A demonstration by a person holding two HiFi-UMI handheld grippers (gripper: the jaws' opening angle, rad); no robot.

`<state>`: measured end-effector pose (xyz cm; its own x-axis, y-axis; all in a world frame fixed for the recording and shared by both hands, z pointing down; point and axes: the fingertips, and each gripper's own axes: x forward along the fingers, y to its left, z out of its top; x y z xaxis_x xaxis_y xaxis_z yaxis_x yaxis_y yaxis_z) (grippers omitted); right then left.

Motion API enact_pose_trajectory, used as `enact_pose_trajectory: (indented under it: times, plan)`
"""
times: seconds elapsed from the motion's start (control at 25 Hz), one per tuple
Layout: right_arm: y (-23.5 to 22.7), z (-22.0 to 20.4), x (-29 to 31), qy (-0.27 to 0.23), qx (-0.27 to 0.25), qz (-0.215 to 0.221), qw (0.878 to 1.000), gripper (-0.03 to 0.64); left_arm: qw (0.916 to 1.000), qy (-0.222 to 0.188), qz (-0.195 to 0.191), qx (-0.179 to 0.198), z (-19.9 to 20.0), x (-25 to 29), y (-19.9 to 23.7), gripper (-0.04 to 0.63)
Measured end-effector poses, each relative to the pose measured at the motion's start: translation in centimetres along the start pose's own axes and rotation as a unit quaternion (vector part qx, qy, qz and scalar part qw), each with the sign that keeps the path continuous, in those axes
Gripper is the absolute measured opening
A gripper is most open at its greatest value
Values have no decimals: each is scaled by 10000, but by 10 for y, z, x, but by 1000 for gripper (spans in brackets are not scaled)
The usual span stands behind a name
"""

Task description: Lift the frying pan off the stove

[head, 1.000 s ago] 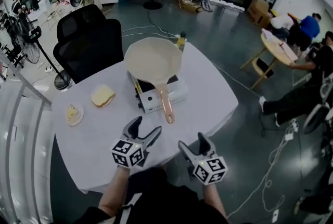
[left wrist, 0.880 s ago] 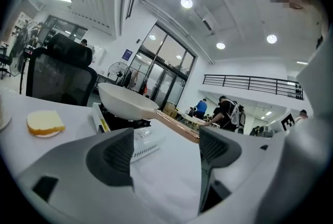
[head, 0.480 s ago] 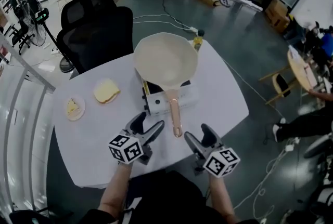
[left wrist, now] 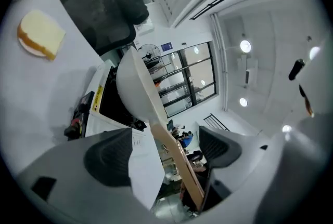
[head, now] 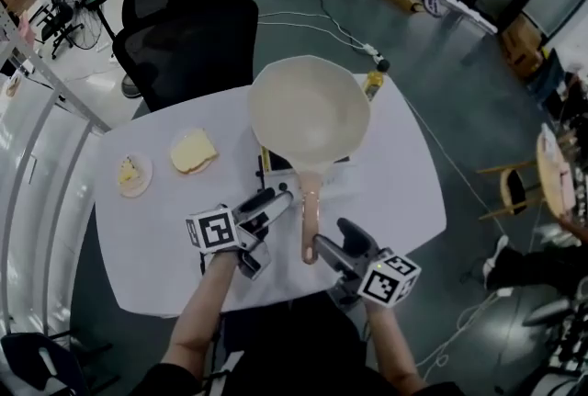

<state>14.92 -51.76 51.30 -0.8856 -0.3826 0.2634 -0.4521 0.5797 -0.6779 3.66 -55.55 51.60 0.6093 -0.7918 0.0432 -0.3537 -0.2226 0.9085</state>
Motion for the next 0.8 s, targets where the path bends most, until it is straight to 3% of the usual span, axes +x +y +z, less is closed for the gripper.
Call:
enact_pose_trajectory:
  times: [0.16, 0.36, 0.48, 0.6, 0.68, 0.8]
  plan:
    - [-3, -8, 18, 494, 150, 424, 9978, 382, 9991, 109, 15, -408, 1, 17, 14, 383]
    - [4, -21, 34, 1028, 454, 890, 9897, 382, 9977, 509, 116, -427, -3, 33, 26, 383]
    - [7, -27, 40, 1288, 578, 1194, 9828, 382, 9965, 596, -80, -587, -5, 46, 29, 383]
    - [15, -28, 46, 1493, 680, 1480, 9753, 382, 9952, 731, -41, -642, -5, 55, 27, 383]
    - [20, -29, 50, 1662, 733, 1663, 9692, 382, 9927, 783, -321, -864, -5, 67, 18, 383]
    - [23, -27, 53, 1858, 735, 1889, 9615, 381, 9899, 1111, -378, -796, -9, 80, 17, 383]
